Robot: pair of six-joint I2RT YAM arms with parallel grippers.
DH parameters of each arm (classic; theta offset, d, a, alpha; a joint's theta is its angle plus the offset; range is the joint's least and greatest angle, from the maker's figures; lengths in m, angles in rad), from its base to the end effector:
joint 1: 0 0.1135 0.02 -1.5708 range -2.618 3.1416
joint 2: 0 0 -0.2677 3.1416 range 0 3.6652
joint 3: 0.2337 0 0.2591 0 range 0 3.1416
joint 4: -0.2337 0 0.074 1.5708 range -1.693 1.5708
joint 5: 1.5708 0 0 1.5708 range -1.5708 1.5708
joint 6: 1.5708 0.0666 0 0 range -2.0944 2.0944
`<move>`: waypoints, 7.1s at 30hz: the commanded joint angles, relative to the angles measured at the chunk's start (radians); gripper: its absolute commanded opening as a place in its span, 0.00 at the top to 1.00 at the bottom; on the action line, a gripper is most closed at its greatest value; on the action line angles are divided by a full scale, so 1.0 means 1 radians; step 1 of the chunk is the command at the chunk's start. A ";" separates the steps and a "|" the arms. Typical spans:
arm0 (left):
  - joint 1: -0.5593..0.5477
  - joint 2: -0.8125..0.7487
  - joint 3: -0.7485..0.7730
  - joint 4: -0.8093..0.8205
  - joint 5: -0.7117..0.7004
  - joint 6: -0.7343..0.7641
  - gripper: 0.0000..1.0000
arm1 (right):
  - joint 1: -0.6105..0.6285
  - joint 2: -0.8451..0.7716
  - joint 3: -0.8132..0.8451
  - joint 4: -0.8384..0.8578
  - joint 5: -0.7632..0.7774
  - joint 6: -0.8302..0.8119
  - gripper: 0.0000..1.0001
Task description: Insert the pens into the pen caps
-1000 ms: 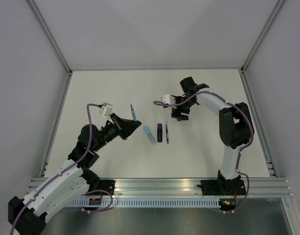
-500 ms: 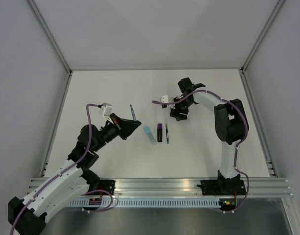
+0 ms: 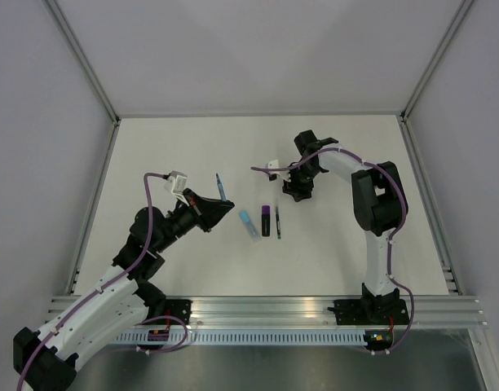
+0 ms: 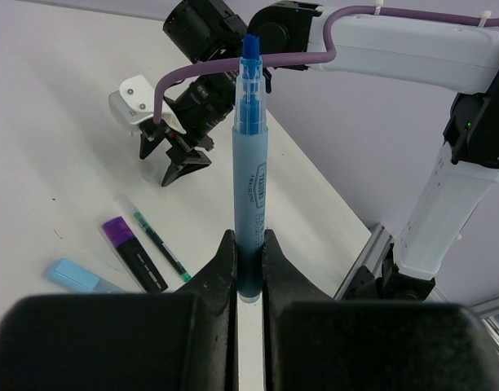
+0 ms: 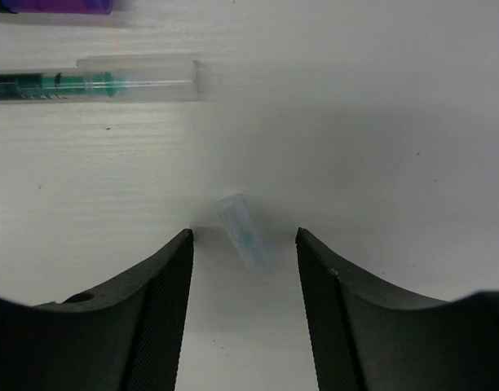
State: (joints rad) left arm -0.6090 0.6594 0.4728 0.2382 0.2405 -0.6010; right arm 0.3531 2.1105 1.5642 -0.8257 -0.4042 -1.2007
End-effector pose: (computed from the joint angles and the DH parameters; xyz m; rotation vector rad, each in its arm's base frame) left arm 0.1597 -0.1307 0.2969 0.2128 1.6207 -1.1323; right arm 0.3952 0.1736 0.1309 -1.9813 1.9346 0.4035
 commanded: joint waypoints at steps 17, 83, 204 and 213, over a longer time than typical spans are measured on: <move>-0.003 0.005 0.017 0.004 -0.035 0.012 0.98 | -0.002 0.052 -0.010 0.045 0.033 0.131 1.00; -0.048 0.200 0.046 0.302 0.450 0.049 0.98 | 0.357 -0.825 -0.900 2.140 -0.007 2.121 1.00; -0.035 0.224 0.230 0.142 0.189 -0.011 0.98 | 0.477 -1.009 -1.122 1.547 -0.154 1.776 1.00; -0.035 0.316 0.316 0.133 0.181 -0.002 0.98 | 0.533 -0.985 -1.145 1.556 -0.176 1.777 1.00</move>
State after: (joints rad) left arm -0.6880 0.9749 0.6479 0.1280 0.6594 -0.5518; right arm 0.7891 1.0878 0.4957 0.9165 -0.2787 0.6044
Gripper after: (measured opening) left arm 0.085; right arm 0.037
